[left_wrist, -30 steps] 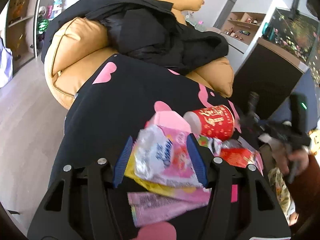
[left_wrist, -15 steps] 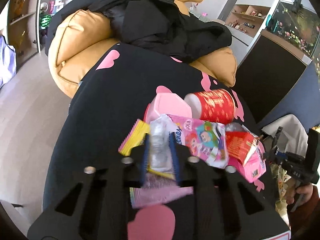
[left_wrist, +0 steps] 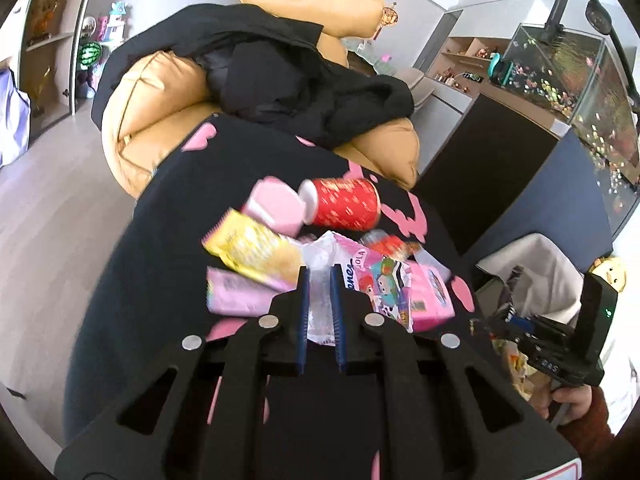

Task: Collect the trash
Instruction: 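Grasp the clear wrapper with the left tool while the right tool grasps the black wrapper, then carry both wrappers into the yellow trash bag and open both tools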

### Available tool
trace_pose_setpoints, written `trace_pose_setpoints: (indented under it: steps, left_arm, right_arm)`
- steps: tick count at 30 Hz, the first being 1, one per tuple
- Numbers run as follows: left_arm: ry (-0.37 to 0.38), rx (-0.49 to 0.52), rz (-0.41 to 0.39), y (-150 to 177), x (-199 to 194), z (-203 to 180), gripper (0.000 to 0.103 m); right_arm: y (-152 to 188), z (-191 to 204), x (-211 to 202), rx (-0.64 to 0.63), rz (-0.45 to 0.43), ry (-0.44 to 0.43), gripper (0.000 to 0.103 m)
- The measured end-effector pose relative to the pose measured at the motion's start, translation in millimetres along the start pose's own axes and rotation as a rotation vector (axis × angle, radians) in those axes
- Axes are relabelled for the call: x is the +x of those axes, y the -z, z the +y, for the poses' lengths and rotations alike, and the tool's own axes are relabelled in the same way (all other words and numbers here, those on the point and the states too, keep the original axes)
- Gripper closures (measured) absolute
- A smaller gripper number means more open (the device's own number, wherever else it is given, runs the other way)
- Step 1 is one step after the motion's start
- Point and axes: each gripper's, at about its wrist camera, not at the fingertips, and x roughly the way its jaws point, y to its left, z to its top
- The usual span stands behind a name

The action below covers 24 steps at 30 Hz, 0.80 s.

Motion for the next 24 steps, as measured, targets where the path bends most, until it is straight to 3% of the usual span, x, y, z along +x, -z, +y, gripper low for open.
trace_pose_setpoints:
  steps: [4,14,24]
  left_arm:
    - [0.028,0.018,-0.006,9.2,-12.1,-13.7,0.093]
    - [0.107,0.104,-0.042,1.9,-34.2,-64.1,0.093]
    - [0.191,0.21,0.006,8.2,-22.3,-133.6,0.093]
  right_arm:
    - [5.8,-5.5,-3.8,0.012,0.018,0.023,0.079]
    - [18.6,-27.6,-48.0,0.05,-0.04,0.09,0.079]
    - [38.7,-56.0,-107.9,0.1,-0.144,0.157,0.079]
